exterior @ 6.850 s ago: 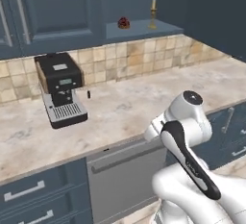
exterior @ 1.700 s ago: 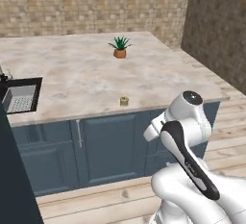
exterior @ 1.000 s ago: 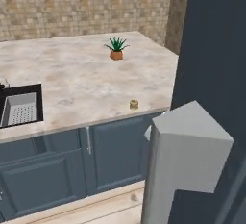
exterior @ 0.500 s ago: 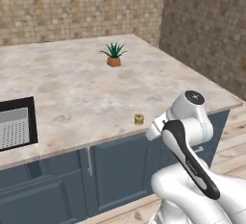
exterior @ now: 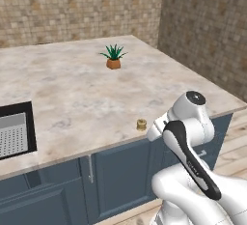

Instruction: Pick the candle and candle from the dining table and place them in the open cabinet. Close the cabinet after placing the objects.

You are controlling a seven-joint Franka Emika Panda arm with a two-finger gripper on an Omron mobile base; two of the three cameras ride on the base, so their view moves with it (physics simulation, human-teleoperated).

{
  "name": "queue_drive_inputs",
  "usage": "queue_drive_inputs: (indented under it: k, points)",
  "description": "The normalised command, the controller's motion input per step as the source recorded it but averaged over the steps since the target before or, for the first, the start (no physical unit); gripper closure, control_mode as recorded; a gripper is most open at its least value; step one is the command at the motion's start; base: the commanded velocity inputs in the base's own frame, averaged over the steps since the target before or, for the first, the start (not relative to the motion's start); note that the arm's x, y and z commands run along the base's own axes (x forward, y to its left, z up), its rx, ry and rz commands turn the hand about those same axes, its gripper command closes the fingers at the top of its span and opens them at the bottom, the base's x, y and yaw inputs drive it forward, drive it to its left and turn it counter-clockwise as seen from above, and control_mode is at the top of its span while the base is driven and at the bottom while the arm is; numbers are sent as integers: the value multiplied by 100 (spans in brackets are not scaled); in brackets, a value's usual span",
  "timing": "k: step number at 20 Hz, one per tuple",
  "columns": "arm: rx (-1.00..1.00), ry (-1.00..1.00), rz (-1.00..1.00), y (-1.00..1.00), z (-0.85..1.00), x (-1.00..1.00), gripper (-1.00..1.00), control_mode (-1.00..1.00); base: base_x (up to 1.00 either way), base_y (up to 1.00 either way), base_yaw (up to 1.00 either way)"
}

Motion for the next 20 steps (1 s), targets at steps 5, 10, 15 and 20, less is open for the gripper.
queue_drive_inputs:
  k: [5,10,15,20]
  points:
    - [0,0,0,0,0,0,-100,100,30,11,-1]
    - [0,0,0,0,0,0,-100,100,18,8,0]
    - [0,0,0,0,0,0,-100,100,27,5,0]
    - [0,0,0,0,0,3,-100,-100,9,2,0]
